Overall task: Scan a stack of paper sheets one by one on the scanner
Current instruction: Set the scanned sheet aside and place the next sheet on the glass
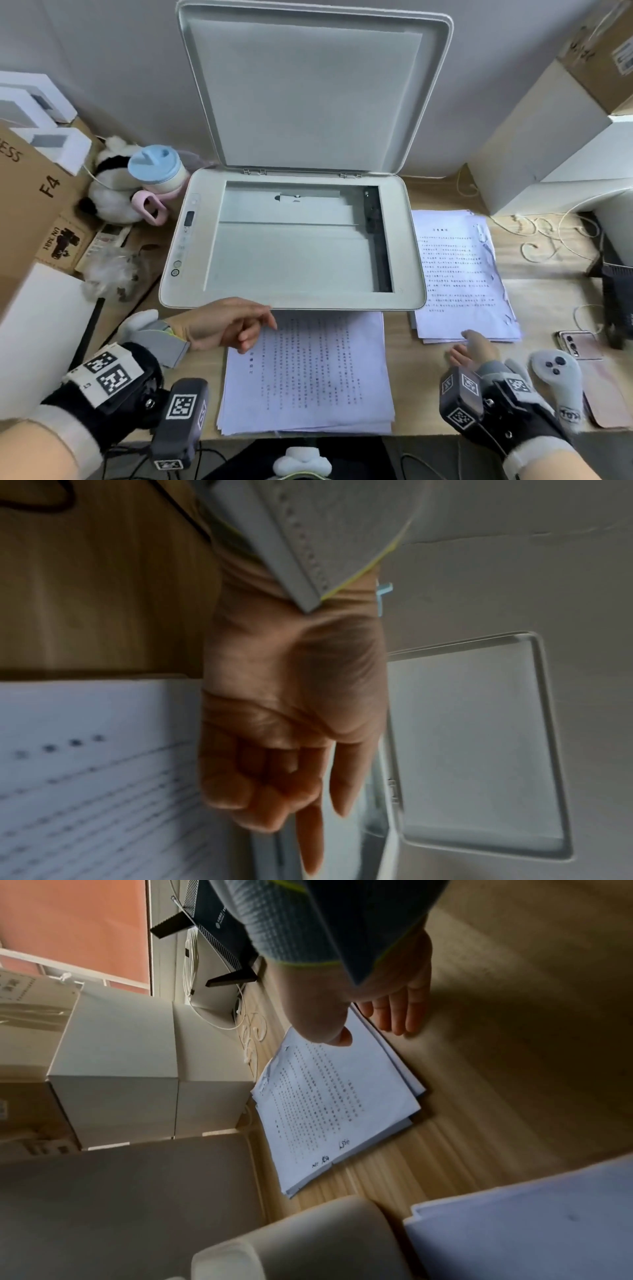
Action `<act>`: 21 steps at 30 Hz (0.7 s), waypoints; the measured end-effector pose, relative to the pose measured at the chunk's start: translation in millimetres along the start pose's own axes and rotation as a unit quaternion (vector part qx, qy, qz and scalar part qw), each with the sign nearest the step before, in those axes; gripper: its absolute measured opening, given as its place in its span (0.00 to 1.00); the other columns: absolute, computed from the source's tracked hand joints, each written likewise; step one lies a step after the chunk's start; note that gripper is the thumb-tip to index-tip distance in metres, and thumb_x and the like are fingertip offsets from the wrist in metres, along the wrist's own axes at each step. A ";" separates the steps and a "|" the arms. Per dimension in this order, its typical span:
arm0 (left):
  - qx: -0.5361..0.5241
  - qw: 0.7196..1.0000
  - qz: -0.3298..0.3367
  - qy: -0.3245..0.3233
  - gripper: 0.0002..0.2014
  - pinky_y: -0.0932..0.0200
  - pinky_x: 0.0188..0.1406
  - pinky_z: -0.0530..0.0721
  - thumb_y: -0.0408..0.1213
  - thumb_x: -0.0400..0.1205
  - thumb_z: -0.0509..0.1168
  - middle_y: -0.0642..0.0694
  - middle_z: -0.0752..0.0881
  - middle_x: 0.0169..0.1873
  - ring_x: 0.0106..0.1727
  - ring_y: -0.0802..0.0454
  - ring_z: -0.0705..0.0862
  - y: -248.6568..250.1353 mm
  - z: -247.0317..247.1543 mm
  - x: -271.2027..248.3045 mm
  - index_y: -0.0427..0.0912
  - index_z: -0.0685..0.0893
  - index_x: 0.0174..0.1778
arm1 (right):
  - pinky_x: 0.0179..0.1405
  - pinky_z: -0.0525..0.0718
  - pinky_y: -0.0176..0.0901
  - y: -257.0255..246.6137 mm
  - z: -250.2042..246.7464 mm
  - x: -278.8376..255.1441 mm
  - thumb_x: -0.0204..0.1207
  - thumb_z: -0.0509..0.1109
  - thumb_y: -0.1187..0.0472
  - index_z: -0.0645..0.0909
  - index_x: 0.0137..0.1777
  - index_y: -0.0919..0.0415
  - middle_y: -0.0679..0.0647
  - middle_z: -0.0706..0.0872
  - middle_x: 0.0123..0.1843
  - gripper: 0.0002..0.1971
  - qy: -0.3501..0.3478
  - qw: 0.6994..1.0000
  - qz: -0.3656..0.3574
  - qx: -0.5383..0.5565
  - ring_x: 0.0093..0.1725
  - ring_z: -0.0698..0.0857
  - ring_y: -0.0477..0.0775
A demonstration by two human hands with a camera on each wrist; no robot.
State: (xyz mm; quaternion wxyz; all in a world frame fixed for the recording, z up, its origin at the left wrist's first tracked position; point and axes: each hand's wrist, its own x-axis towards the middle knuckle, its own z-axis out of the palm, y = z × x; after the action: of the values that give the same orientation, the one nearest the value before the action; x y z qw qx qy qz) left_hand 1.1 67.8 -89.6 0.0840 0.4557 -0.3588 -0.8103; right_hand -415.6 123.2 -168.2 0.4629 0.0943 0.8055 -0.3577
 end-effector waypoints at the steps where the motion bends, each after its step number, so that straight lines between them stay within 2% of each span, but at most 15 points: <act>1: 0.005 1.000 -0.017 0.008 0.27 0.60 0.25 0.75 0.59 0.59 0.80 0.45 0.72 0.20 0.23 0.50 0.75 -8.0 -2.5 0.2 0.37 0.88 0.39 | 0.12 0.76 0.37 4.3 1.5 -4.7 0.83 0.57 0.63 0.70 0.48 0.62 0.56 0.70 0.31 0.04 -0.019 1.000 0.007 -0.013 0.28 0.73 0.55; 3: 0.012 0.998 -0.049 0.045 0.20 0.62 0.26 0.75 0.53 0.70 0.75 0.44 0.75 0.23 0.25 0.51 0.77 -23.9 -7.7 -1.7 0.37 0.87 0.39 | 0.15 0.74 0.34 15.8 7.2 -17.4 0.84 0.53 0.63 0.71 0.42 0.59 0.55 0.76 0.29 0.09 -0.093 0.995 0.018 -0.034 0.25 0.75 0.52; 4: 0.015 0.995 -0.066 0.071 0.15 0.63 0.27 0.75 0.47 0.78 0.68 0.43 0.78 0.26 0.26 0.53 0.78 -30.3 -9.8 -0.8 0.37 0.87 0.41 | 0.15 0.72 0.31 20.4 11.2 -22.9 0.83 0.52 0.63 0.71 0.38 0.57 0.54 0.76 0.25 0.12 -0.134 0.990 0.024 -0.040 0.22 0.75 0.50; 5: 0.020 0.992 -0.081 0.098 0.13 0.63 0.28 0.74 0.42 0.83 0.62 0.42 0.80 0.29 0.27 0.53 0.78 -36.8 -12.9 0.5 0.36 0.86 0.44 | 0.18 0.73 0.32 25.0 16.2 -29.2 0.83 0.53 0.63 0.72 0.37 0.57 0.53 0.78 0.26 0.13 -0.160 0.986 0.021 -0.052 0.23 0.76 0.50; 6: 0.022 0.987 -0.094 0.125 0.12 0.64 0.29 0.74 0.39 0.86 0.59 0.43 0.83 0.31 0.29 0.53 0.79 -44.4 -15.9 0.3 0.36 0.85 0.47 | 0.24 0.76 0.36 31.7 21.8 -35.6 0.83 0.54 0.63 0.74 0.38 0.59 0.53 0.81 0.30 0.13 -0.172 0.983 0.012 -0.069 0.28 0.78 0.50; 8: 0.019 0.975 -0.111 0.192 0.11 0.64 0.30 0.74 0.38 0.86 0.58 0.44 0.84 0.34 0.32 0.52 0.79 -58.1 -21.4 3.8 0.37 0.84 0.49 | 0.36 0.77 0.39 43.2 33.8 -48.2 0.83 0.56 0.62 0.79 0.44 0.60 0.54 0.83 0.40 0.11 -0.188 0.974 -0.013 -0.124 0.38 0.81 0.51; 11: -0.012 0.939 -0.123 0.322 0.08 0.62 0.31 0.72 0.34 0.85 0.59 0.44 0.81 0.34 0.32 0.52 0.76 -76.5 -32.2 14.7 0.38 0.81 0.45 | 0.39 0.77 0.39 55.0 48.3 -60.1 0.83 0.59 0.61 0.80 0.53 0.60 0.55 0.84 0.45 0.08 -0.196 0.964 -0.052 -0.174 0.42 0.81 0.52; 13: -0.032 0.918 -0.124 0.376 0.06 0.59 0.36 0.74 0.32 0.86 0.57 0.42 0.80 0.41 0.34 0.52 0.75 -84.8 -39.0 21.0 0.37 0.78 0.48 | 0.40 0.77 0.40 59.1 54.6 -64.2 0.83 0.60 0.61 0.79 0.55 0.61 0.57 0.83 0.48 0.08 -0.188 0.962 -0.073 -0.186 0.43 0.80 0.54; 16: -0.054 0.909 -0.131 0.391 0.04 0.52 0.55 0.77 0.31 0.86 0.56 0.42 0.77 0.54 0.46 0.48 0.78 -91.9 -44.9 26.6 0.37 0.74 0.53 | 0.38 0.76 0.40 63.1 60.3 -69.3 0.82 0.60 0.62 0.79 0.55 0.62 0.56 0.81 0.45 0.08 -0.179 0.959 -0.095 -0.199 0.38 0.78 0.52; 17: -0.060 0.912 -0.136 0.383 0.04 0.52 0.56 0.77 0.30 0.85 0.56 0.41 0.77 0.54 0.47 0.48 0.79 -92.0 -44.5 26.2 0.36 0.75 0.52 | 0.37 0.77 0.40 64.2 62.0 -70.8 0.82 0.60 0.62 0.79 0.55 0.63 0.57 0.81 0.45 0.08 -0.174 0.957 -0.100 -0.209 0.37 0.78 0.51; 19: -0.062 0.919 -0.143 0.363 0.05 0.56 0.50 0.78 0.29 0.84 0.57 0.41 0.78 0.53 0.45 0.47 0.80 -89.2 -41.1 27.0 0.37 0.77 0.45 | 0.37 0.77 0.40 65.2 63.4 -71.9 0.82 0.61 0.62 0.79 0.56 0.64 0.57 0.81 0.45 0.09 -0.169 0.954 -0.105 -0.224 0.38 0.78 0.51; 21: -0.045 0.923 -0.151 0.350 0.05 0.57 0.52 0.74 0.29 0.84 0.58 0.41 0.79 0.51 0.51 0.46 0.79 -88.6 -37.3 26.0 0.37 0.78 0.45 | 0.37 0.77 0.40 66.6 64.8 -73.1 0.82 0.61 0.62 0.79 0.57 0.65 0.57 0.81 0.46 0.09 -0.167 0.952 -0.104 -0.236 0.40 0.79 0.52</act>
State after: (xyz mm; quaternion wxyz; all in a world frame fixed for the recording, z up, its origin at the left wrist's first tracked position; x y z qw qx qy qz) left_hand 32.9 101.5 -177.7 0.1010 0.7552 -0.1967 -0.6171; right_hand -299.0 141.7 -161.8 0.5603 -0.1631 0.7833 -0.2143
